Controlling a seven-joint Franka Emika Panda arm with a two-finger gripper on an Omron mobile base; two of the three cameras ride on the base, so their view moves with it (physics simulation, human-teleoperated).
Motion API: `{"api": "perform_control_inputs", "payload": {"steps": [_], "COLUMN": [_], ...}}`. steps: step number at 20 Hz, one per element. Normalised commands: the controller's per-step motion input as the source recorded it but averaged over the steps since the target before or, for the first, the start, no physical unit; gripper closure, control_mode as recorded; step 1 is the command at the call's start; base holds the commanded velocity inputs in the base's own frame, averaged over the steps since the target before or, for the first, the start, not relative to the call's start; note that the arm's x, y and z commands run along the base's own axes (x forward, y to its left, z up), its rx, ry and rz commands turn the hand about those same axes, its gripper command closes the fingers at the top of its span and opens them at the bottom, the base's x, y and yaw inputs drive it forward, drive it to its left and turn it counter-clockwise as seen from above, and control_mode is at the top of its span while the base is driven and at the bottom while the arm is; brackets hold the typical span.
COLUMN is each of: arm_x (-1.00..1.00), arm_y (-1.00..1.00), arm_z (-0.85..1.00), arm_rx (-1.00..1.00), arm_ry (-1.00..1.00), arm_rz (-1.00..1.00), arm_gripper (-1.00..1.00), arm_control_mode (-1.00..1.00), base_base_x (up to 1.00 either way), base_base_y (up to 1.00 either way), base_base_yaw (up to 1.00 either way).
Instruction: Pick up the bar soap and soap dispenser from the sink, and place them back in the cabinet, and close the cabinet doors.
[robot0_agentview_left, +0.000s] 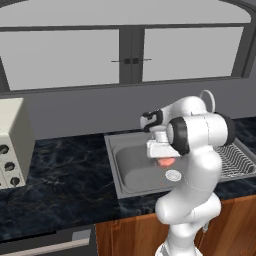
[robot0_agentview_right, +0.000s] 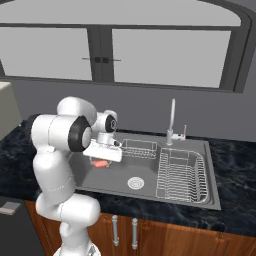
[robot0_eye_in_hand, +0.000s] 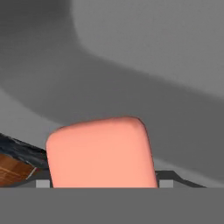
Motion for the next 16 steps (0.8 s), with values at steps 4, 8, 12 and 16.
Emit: {"api": "perform_control_inputs", "payload": {"steps": [4, 8, 12, 16], "arm_x": [-0.24, -0.26, -0.26, -0.24], "arm_y": [0.01, 0.0, 0.0, 0.0], "arm_z": [0.62, 0.58, 0.58, 0.58], "arm_rx": [0.07, 0.09, 0.11, 0.11], "arm_ry": [-0.06, -0.2, -0.29, -0.36], "arm_rz": [0.1, 0.06, 0.04, 0.0], "arm_gripper": [1.0, 1.0, 1.0, 1.0], "arm_control_mode": [-1.0, -1.0, -1.0, -1.0], "base_base_x": [0.0, 0.0, 0.0, 0.0], "base_base_y": [0.0, 0.0, 0.0, 0.0], "base_base_yaw": [0.0, 0.0, 0.0, 0.0]}}
